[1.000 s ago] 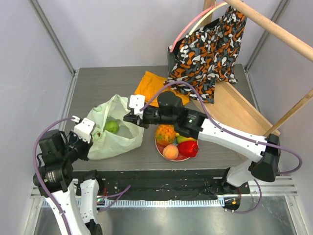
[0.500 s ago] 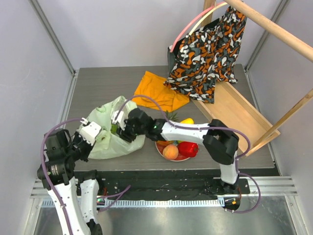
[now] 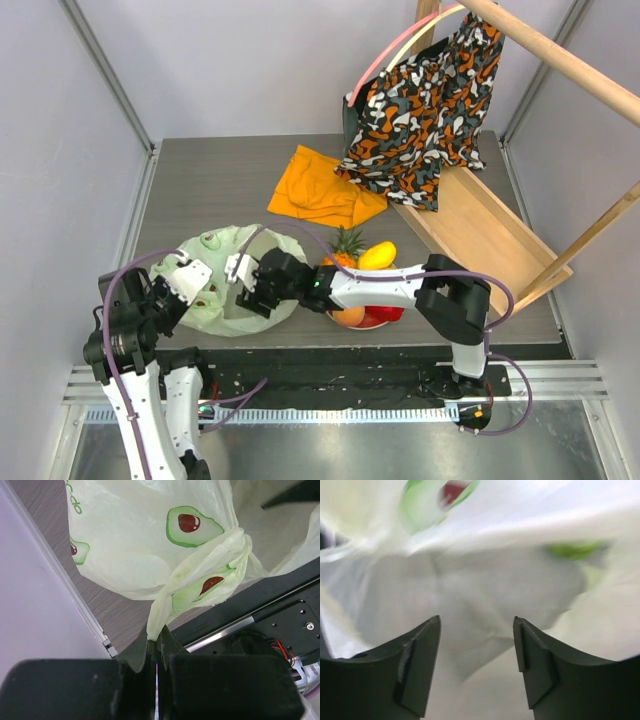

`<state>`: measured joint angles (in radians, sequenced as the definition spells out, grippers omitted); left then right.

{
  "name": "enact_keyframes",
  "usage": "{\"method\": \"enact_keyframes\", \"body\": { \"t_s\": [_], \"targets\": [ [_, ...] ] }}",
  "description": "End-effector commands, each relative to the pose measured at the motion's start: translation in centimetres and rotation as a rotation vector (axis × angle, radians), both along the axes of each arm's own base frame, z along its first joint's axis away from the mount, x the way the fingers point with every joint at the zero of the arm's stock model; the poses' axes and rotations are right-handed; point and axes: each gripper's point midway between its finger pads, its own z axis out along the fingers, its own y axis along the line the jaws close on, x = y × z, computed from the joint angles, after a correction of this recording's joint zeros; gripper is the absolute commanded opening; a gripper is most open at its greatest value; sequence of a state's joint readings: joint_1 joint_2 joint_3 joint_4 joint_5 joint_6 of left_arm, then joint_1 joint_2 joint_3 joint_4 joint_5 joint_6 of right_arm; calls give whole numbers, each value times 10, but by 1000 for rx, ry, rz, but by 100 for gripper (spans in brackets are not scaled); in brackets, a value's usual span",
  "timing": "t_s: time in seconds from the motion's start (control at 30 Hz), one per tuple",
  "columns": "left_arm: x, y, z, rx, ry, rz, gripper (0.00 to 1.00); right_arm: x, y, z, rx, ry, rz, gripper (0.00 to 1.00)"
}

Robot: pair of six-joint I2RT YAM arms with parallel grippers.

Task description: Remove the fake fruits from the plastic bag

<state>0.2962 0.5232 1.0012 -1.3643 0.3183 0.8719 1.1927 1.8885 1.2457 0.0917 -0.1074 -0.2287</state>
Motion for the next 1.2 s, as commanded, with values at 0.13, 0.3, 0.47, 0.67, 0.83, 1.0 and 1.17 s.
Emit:
{"method": "enact_keyframes", "body": {
  "t_s": [0.13,0.3,0.47,0.67,0.83,1.0,1.17],
  "targets": [
    [-62,-16,-25,-60,269,-5,0,59,49,60,231,-21,-180,80],
    [-62,-16,-25,-64,274,-7,0,78,73,60,294,64,-280,89],
    [-61,-18,-21,-73,256,-3,0,108,86,35,297,43,-432,96],
    [-62,-27,-23,-111,253,-30,0,141,120,30,401,12,-528,100],
    [-59,-36,-18,-175,262,-25,0,169,151,35,560,23,-575,98],
    [-58,-34,-10,-166,238,-15,0,198,163,11,510,-3,-608,71],
    [-58,-32,-8,-155,226,5,0,206,149,-5,437,-36,-606,26]
  ]
}}
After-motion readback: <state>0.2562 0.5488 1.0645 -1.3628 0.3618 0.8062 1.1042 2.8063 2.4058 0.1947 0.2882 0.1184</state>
